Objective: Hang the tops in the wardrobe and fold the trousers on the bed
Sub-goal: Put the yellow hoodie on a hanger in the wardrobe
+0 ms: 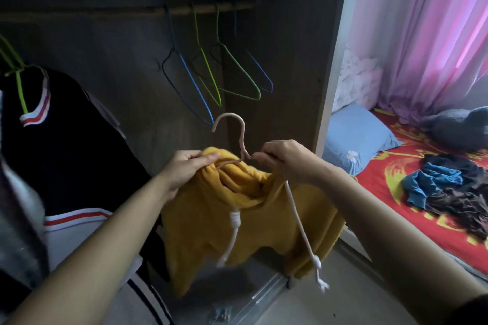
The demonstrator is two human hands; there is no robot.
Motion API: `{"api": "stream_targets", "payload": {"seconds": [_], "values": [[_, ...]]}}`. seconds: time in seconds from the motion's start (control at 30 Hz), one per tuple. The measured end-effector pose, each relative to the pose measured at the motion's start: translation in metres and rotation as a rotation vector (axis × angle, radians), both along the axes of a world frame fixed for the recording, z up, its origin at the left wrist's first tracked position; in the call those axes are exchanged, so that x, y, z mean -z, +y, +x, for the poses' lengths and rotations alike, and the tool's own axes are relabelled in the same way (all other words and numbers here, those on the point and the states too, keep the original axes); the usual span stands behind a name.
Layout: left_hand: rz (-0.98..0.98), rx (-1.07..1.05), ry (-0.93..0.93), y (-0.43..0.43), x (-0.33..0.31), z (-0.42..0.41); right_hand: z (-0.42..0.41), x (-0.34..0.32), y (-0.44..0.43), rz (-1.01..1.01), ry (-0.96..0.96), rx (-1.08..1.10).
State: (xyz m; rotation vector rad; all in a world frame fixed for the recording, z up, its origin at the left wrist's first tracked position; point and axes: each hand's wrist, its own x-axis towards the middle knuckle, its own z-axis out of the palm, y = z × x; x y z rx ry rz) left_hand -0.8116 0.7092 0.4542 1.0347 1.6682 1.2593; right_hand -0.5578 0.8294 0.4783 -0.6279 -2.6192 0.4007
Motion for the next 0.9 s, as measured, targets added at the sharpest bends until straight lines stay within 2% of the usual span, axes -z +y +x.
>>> {"api": "stream_targets", "payload": {"seconds": [0.07, 0.1, 0.2, 0.27, 0.4, 0.57, 0.7, 0.9], "values": [[0.136, -0.136, -0.085, 0.001, 0.008, -0.001, 0.000, -0.004, 0.000, 0.007, 0.059, 0.050], [0.124, -0.177, -0.051, 0.001, 0.010, -0.004, -0.001, -0.005, 0.000, -0.005, 0.096, 0.087], [-0.126, -0.172, 0.235, -0.001, 0.010, -0.012, -0.007, -0.007, -0.004, -0.108, 0.139, 0.164], [-0.167, -0.140, 0.389, -0.005, 0.011, -0.014, -0.012, -0.007, -0.010, -0.204, 0.161, 0.200], [-0.108, -0.108, 0.432, -0.007, 0.013, -0.012, -0.020, -0.014, -0.022, -0.542, 0.164, 0.203], [0.047, -0.246, 0.740, -0.007, 0.007, -0.030, -0.039, -0.039, -0.038, -1.031, 0.217, 0.091], [0.183, -0.304, 0.912, -0.001, -0.025, -0.058, -0.071, -0.064, -0.052, -1.049, 0.244, -0.033], [0.263, -0.270, 0.895, 0.006, -0.103, -0.107, -0.125, -0.108, -0.058, -0.835, 0.533, 0.047]]}}
